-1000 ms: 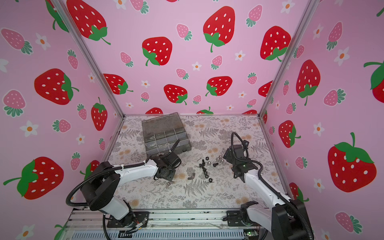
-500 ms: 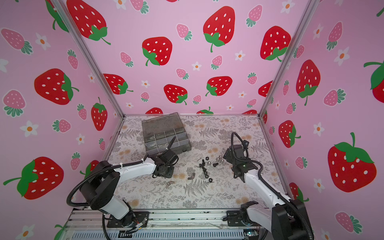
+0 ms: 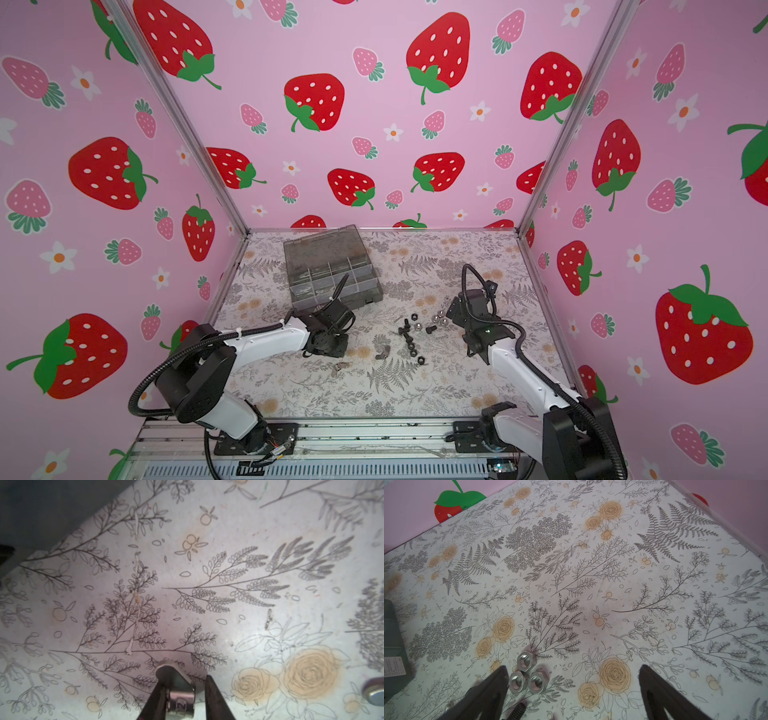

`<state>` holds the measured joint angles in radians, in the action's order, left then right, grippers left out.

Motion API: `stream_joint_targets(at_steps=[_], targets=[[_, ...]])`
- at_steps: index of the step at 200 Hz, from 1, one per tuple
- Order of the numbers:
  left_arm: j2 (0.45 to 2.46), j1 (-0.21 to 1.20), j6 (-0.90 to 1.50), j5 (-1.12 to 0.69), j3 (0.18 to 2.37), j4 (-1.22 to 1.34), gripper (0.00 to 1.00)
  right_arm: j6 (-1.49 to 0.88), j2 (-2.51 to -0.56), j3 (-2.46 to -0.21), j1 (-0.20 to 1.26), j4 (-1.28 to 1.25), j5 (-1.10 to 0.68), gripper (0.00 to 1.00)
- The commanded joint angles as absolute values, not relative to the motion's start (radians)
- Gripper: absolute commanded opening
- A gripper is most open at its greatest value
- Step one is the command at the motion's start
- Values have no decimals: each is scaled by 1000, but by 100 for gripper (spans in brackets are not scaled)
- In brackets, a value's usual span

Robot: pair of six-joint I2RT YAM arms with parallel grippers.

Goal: Sort the screws and nuts into containers
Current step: Pick up the nut at the center of the table, then place the nut into the container.

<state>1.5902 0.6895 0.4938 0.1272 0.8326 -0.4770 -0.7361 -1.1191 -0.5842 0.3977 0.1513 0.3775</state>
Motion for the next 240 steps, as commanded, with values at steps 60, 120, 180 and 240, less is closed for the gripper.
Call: stream_joint_targets(at_steps=[60,120,180,240], targets=[[1583,689,508,146,823,-556,17,-752,-1114,-602,403,158,383,100],[1544,664,516,188,882,-540,10,-761,-1104,-597,403,155,382,100],[1549,537,472,174,1066,-485,9,-763,-1114,-602,403,142,370,100],[1629,425,407,180,1211,-495,8,-767,-1118,-609,404,139,367,100]])
